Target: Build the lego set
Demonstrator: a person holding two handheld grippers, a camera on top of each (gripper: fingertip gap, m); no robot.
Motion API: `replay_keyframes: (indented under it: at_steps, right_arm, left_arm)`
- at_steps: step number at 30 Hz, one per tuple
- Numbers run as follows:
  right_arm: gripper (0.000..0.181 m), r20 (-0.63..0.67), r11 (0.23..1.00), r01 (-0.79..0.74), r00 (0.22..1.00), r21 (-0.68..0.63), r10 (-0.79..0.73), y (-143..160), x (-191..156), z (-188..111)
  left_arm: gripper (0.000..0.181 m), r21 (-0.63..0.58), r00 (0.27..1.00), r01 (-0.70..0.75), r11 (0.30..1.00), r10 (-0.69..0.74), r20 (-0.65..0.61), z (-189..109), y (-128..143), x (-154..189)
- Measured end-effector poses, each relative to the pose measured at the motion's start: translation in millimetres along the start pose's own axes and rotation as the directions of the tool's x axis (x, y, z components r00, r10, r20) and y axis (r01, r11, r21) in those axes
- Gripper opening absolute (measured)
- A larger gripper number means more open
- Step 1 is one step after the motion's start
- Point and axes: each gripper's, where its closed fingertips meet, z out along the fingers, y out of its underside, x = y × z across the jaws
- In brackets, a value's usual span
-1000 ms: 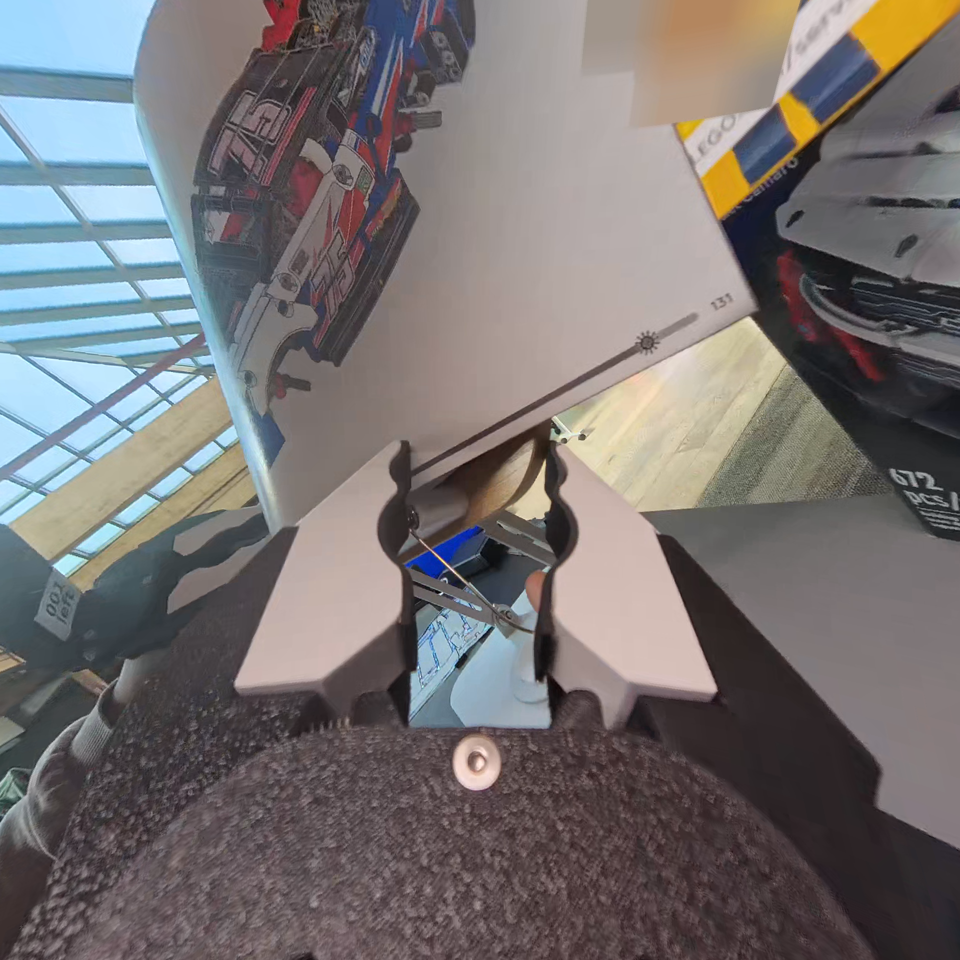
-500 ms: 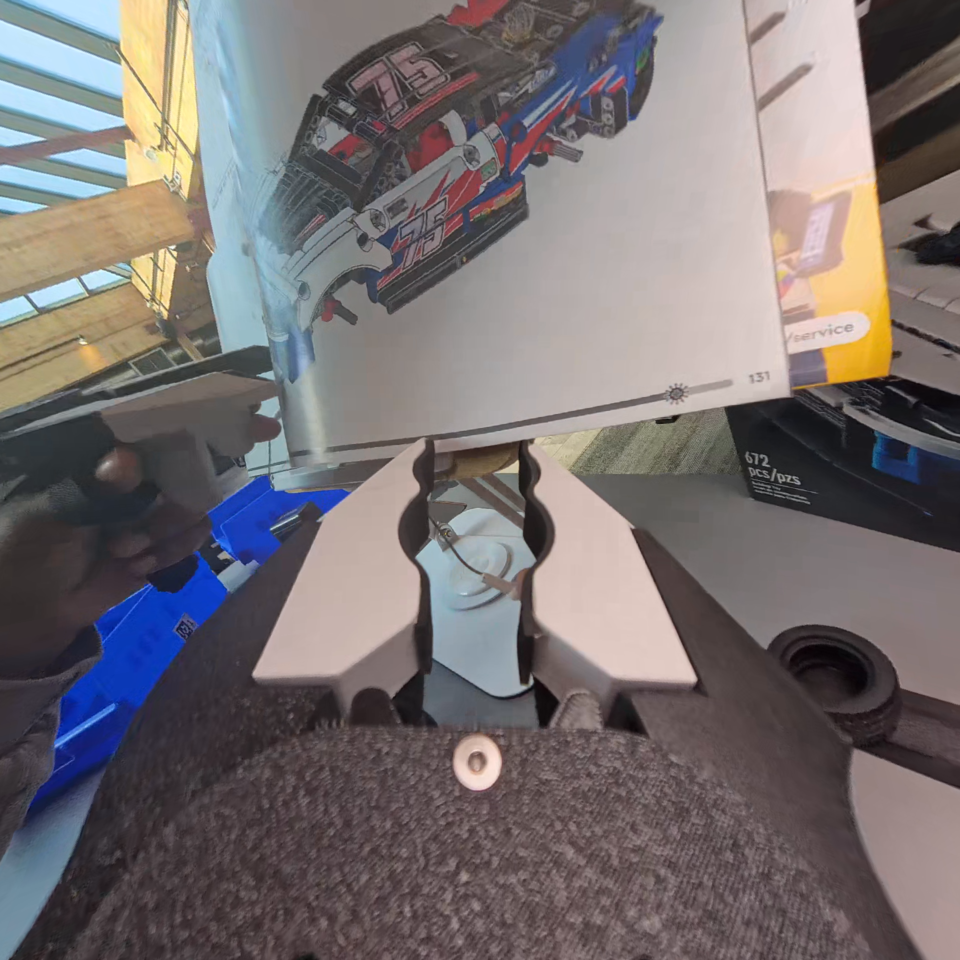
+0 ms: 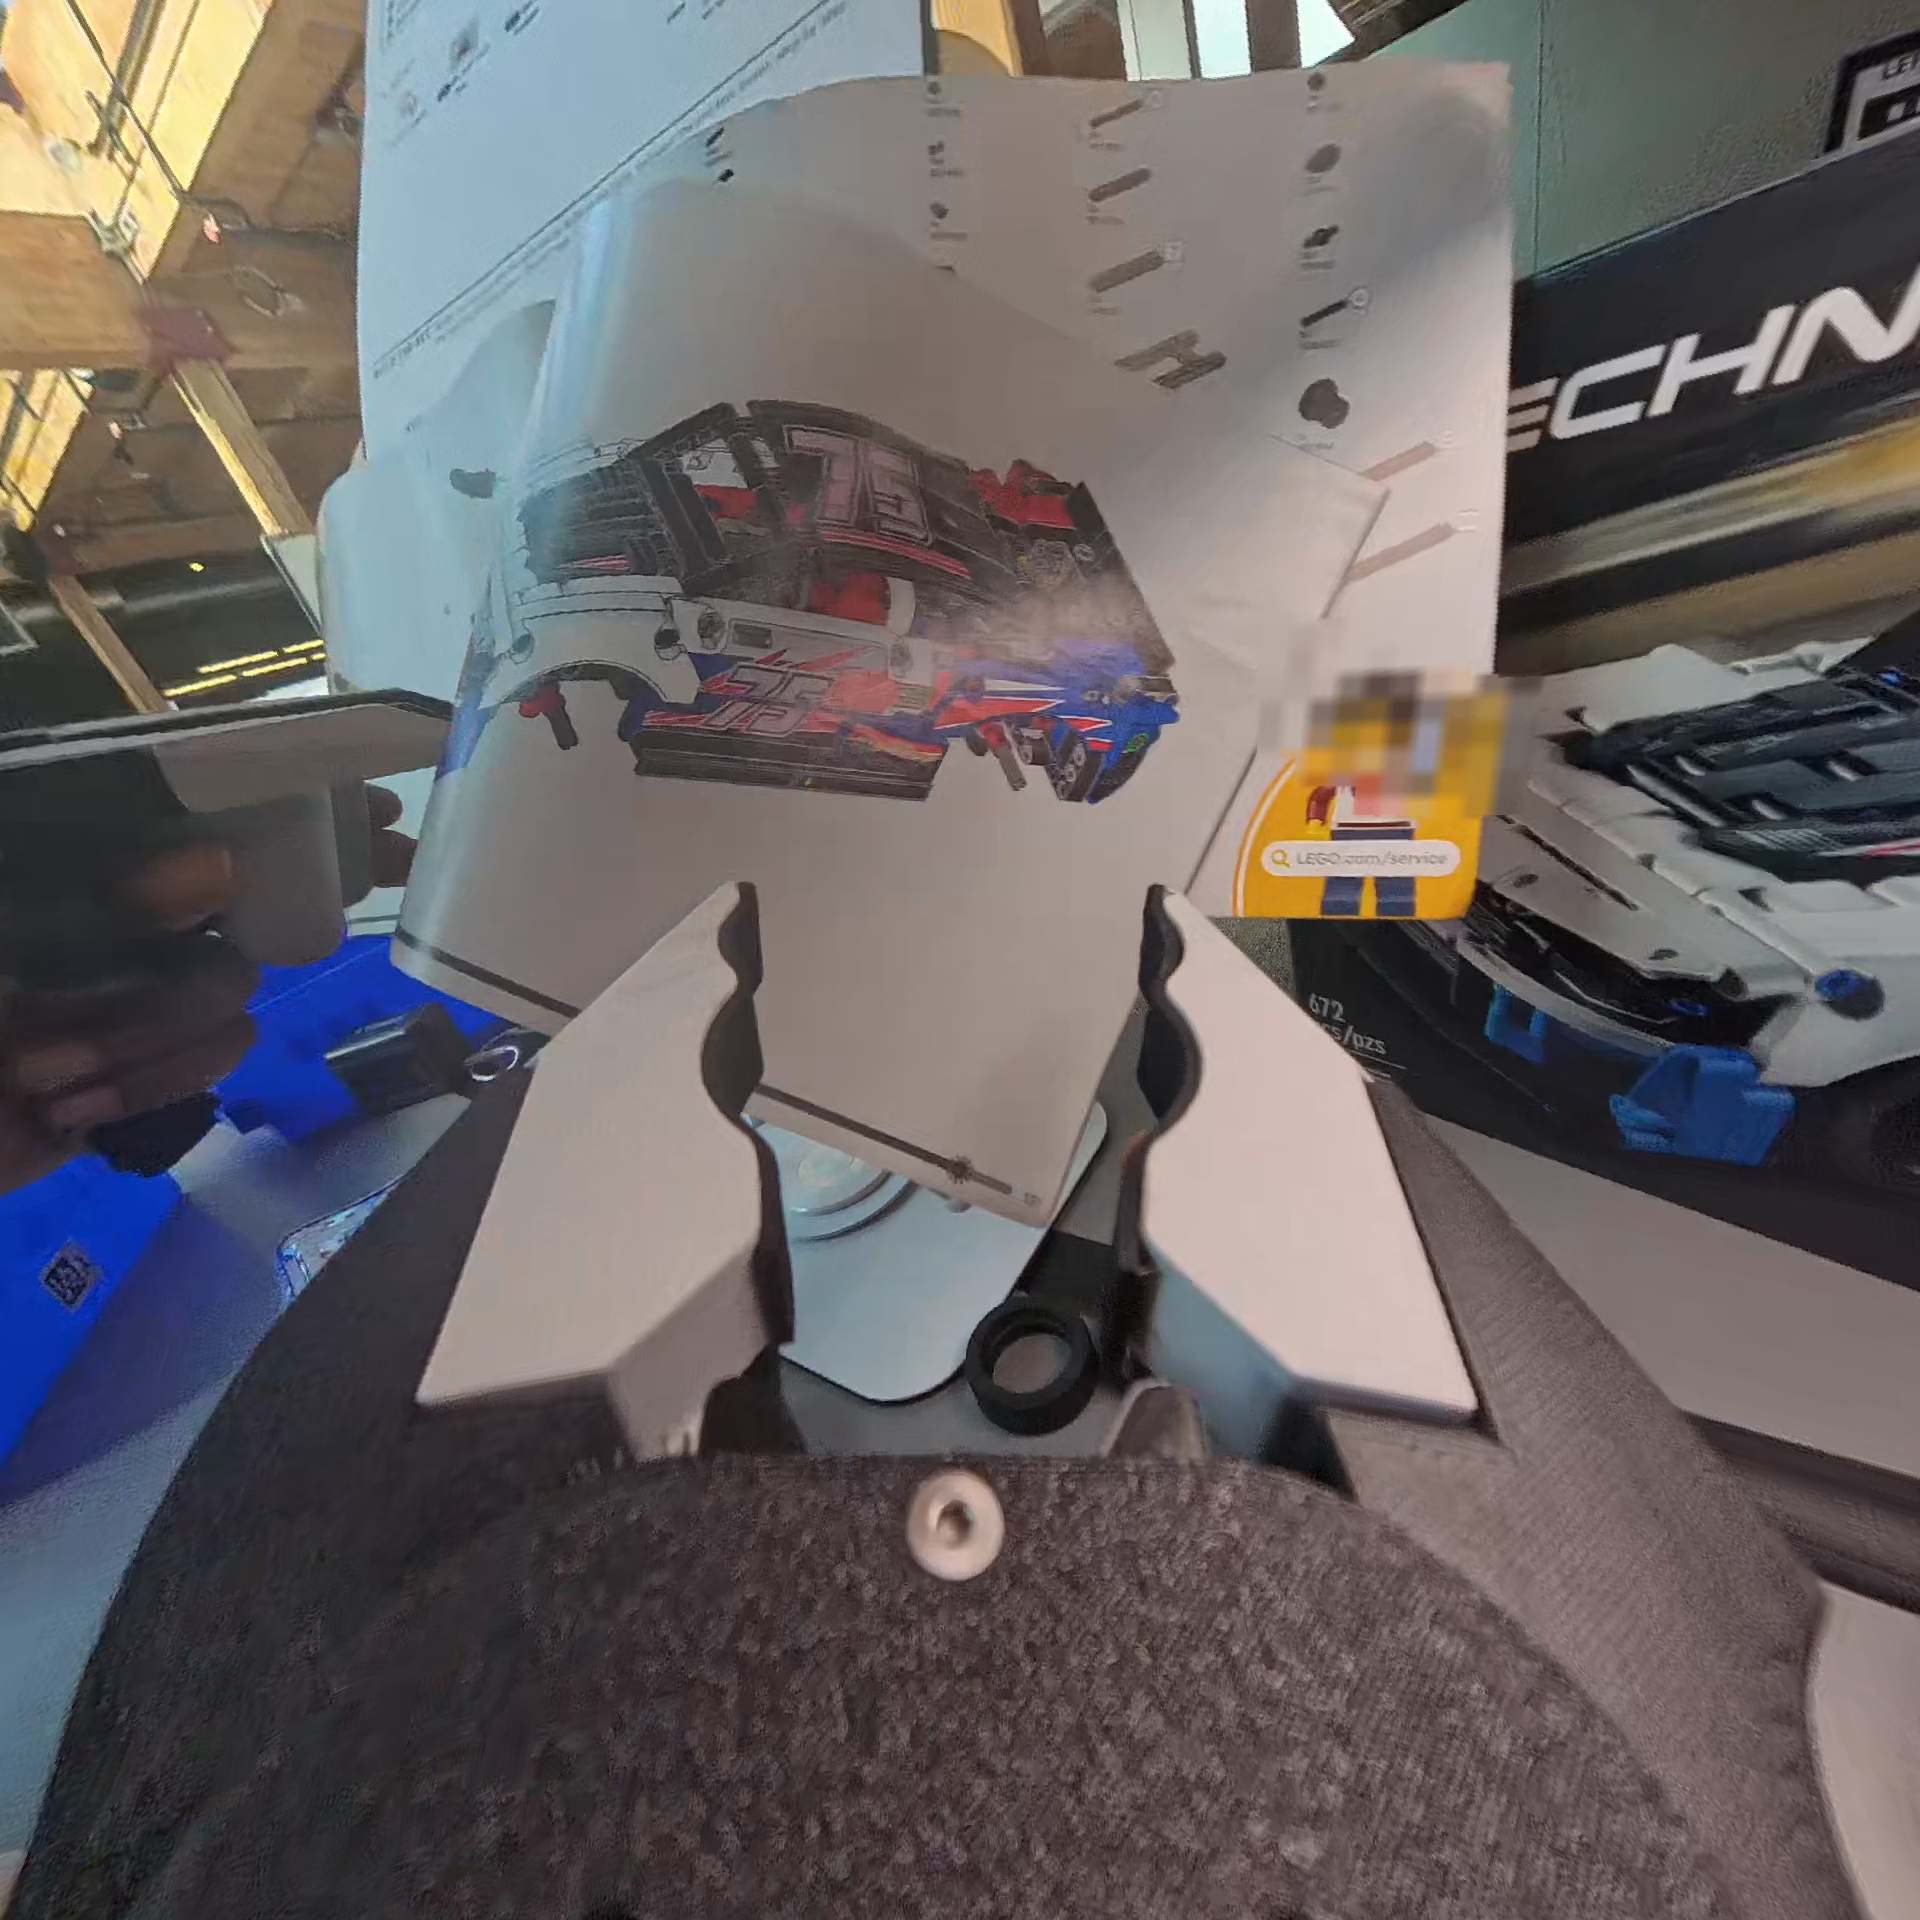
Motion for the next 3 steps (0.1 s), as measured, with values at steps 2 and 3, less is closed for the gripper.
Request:
replay_keyframes:
  at_steps: [2,3]
  right_arm:
    - [0.088,0.059,0.999,0.024,0.998,-0.033,-0.022,-5,-25,15]
    - [0.093,0.103,0.998,0.019,0.995,-0.054,-0.013,-7,-40,22]
  left_arm:
    - [0.023,0.011,1.0,-0.016,1.0,0.016,-0.017,0,-1,10]
    - [0.025,0.012,0.999,-0.006,1.0,0.006,-0.042,2,-1,16]
